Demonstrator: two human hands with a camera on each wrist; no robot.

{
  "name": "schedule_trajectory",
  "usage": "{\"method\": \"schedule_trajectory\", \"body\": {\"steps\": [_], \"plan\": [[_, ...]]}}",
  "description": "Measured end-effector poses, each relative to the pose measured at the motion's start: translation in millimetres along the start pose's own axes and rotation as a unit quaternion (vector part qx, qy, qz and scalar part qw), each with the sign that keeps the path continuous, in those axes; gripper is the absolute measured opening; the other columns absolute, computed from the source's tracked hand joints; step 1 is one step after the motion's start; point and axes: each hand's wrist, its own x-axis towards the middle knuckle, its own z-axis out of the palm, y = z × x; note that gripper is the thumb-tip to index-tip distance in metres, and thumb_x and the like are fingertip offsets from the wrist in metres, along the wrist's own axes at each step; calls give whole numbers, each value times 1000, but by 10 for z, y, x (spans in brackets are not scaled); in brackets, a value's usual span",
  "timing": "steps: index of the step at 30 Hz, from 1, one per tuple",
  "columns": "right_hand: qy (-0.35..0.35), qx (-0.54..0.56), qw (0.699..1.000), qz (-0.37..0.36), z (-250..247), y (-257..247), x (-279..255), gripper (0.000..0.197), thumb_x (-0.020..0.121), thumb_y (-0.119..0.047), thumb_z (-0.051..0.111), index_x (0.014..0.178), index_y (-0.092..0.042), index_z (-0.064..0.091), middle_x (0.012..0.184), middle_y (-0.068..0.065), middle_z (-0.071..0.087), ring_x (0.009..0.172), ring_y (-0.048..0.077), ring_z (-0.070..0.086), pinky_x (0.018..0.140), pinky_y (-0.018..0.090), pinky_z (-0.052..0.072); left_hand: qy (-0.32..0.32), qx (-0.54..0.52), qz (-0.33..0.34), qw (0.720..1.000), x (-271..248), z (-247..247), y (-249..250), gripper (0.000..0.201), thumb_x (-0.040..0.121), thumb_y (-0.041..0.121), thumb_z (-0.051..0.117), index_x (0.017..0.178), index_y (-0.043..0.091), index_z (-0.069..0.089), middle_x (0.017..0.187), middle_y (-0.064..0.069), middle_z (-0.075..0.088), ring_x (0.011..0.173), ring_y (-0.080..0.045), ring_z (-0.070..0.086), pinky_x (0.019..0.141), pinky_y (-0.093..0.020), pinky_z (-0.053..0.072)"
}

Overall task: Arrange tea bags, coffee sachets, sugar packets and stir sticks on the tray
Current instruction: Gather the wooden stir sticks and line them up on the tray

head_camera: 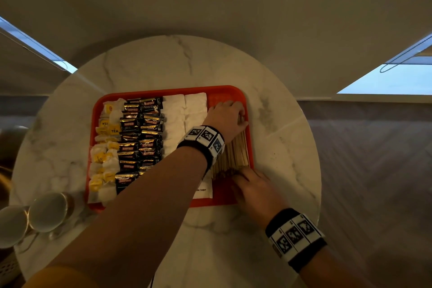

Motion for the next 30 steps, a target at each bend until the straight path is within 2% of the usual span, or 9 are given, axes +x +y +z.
{"method": "schedule_trajectory", "body": {"steps": [4, 5, 7, 9, 12, 20, 24, 28, 30], "plan": [[-43, 7, 999, -6, 11, -103, -67, 42, 97, -40, 39, 118, -22, 70, 119, 0, 64, 109, 23, 62, 92, 39, 57, 15, 8, 2, 1000, -20, -4, -52, 36, 93, 47, 62, 121, 23, 60, 122, -1, 57, 118, -26, 49, 102, -47, 43], [-57, 9, 998, -9, 34, -142, -78, 42, 97, -39, 40, 120, -22, 70, 121, 0, 64, 111, 23, 62, 92, 39, 57, 14, 12, 3, 1000, -21, -2, -63, 38, 93, 48, 62, 121, 23, 60, 122, -1, 57, 118, -27, 49, 102, -48, 43], [-73, 13, 997, -10, 64, -226, -65, 37, 96, -35, 53, 128, -21, 66, 129, 3, 62, 116, 25, 60, 96, 41, 56, 3, 17, 5, 1000, -20, 2, -73, 40, 94, 49, 61, 123, 22, 60, 123, -2, 56, 119, -28, 48, 102, -47, 44], [-80, 16, 997, -6, 39, -305, -6, 46, 96, -30, 62, 141, -21, 56, 140, 6, 55, 125, 29, 56, 103, 41, 51, -6, 16, 8, 1000, -21, -3, -73, 41, 95, 49, 61, 125, 21, 60, 125, -3, 56, 120, -28, 48, 102, -45, 44], [-80, 31, 996, 6, -10, -359, 31, 50, 101, -30, 53, 150, -22, 44, 149, 5, 44, 135, 26, 46, 110, 38, 42, -5, 10, 12, 1000, -22, -4, -77, 42, 95, 48, 60, 126, 20, 59, 126, -4, 55, 121, -28, 47, 103, -44, 44], [-61, 30, 998, 6, 56, -448, -26, 54, 93, -22, 66, 144, -17, 51, 141, 7, 54, 123, 27, 57, 99, 37, 52, 0, -6, 18, 1000, -25, 16, -91, 42, 96, 46, 61, 127, 18, 59, 127, -6, 54, 124, -28, 45, 105, -40, 42], [-47, 47, 998, 22, 59, -469, -5, 55, 92, -25, 67, 145, -19, 51, 141, 3, 52, 122, 24, 57, 98, 33, 51, 7, -14, 21, 1000, -32, 16, -103, 41, 96, 45, 62, 126, 19, 59, 126, -5, 54, 123, -28, 46, 104, -41, 43], [-30, 21, 999, 18, 74, -499, -48, 60, 75, -26, 84, 131, -18, 64, 126, 3, 63, 105, 21, 67, 83, 29, 58, 5, -17, 22, 1000, -28, 23, -120, 41, 95, 46, 62, 126, 19, 60, 125, -4, 55, 122, -27, 46, 104, -41, 44], [-33, 26, 999, 16, 65, -494, -8, 58, 80, -25, 80, 134, -17, 61, 130, 4, 61, 111, 23, 64, 87, 32, 57, 2, -16, 22, 1000, -23, 19, -120, 41, 95, 46, 62, 125, 19, 60, 125, -4, 55, 121, -27, 47, 103, -41, 44]]}}
